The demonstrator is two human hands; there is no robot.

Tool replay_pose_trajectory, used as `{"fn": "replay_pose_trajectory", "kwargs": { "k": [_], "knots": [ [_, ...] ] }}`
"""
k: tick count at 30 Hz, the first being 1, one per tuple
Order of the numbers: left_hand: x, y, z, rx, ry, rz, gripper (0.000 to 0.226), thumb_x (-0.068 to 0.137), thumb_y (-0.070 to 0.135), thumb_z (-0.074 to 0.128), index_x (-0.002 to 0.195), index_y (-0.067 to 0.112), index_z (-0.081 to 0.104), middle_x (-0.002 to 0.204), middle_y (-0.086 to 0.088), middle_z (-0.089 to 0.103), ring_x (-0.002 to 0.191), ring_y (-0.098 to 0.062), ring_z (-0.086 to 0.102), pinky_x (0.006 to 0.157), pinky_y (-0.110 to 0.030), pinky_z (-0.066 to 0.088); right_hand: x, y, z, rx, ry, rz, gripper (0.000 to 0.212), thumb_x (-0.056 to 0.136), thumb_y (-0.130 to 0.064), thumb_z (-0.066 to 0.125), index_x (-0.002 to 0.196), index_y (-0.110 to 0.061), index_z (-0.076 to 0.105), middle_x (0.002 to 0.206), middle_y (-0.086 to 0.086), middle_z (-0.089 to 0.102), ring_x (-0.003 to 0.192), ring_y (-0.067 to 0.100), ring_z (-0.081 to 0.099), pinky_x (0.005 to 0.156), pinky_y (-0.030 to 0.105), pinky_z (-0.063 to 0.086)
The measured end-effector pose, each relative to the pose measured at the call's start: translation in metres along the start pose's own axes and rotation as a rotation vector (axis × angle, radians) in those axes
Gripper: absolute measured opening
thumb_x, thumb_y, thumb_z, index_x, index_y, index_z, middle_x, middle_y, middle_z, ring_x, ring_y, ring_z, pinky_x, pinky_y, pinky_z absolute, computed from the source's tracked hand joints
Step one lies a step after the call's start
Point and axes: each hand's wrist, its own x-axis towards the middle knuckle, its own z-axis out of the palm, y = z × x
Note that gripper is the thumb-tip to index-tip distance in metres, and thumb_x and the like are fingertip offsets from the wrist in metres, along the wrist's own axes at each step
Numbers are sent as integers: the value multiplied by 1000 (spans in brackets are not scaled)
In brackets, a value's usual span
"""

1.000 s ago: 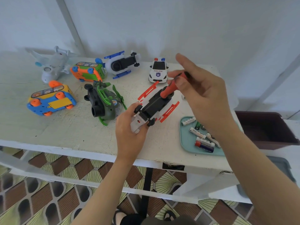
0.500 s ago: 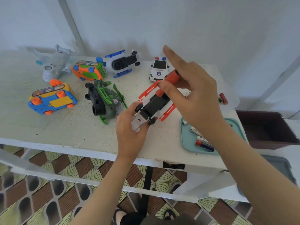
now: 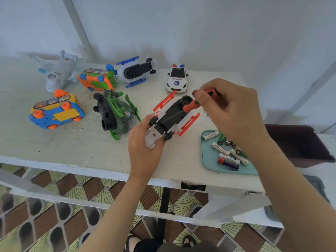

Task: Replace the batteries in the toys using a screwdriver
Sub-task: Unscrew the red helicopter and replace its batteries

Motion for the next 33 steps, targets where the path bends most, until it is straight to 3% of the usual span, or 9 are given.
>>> {"fn": "replay_pose_trajectory", "kwargs": {
  "k": [3,7,13,17,20,24,33],
  "knots": [
    [0,0,0,-10,-1,11,58,80,23,76,131,20,48,109,6,56,95,-11,51,86,-12,39,-5,13,-9,95,-40,121,7,91,-23,64,86,-24,68,68,-9,67,64,23,63,57,37,51],
    [0,0,1,-3,-4,-2,60,79,19,77,131,20,48,111,7,57,96,-12,52,87,-11,39,-22,33,-23,263,18,253,11,86,-17,68,94,-25,70,83,-2,70,80,25,65,71,47,56],
    [-1,0,0,8,-2,1,59,78,18,77,130,15,51,110,6,56,95,-11,52,86,-9,37,-58,71,-28,292,224,417,27,81,1,71,87,-25,68,80,-11,71,72,9,64,81,38,56],
    [0,3,-1,22,-6,5,59,76,19,78,129,9,53,110,6,56,95,-9,51,88,-6,36,-87,89,-22,54,171,410,26,78,-4,75,81,-28,65,81,-8,67,77,8,61,73,29,52],
    [0,4,-1,28,-12,5,58,76,19,78,128,5,54,111,4,57,96,-9,51,89,-6,35,-97,98,-21,-194,88,326,16,76,-9,77,87,-18,70,82,-5,67,84,18,58,76,43,50],
    [-1,5,-1,8,-16,14,57,80,27,75,129,8,53,113,5,56,97,-10,51,90,-7,36,-96,101,-20,-301,61,285,20,75,-11,78,91,-19,69,82,-10,64,86,20,58,81,51,47],
    [-1,7,-3,1,-36,31,56,81,34,67,131,19,47,114,5,55,97,-9,49,89,-6,35,-93,97,-18,-402,34,286,26,81,-28,61,103,-17,69,91,-3,68,90,21,57,83,46,47]
  ]
}}
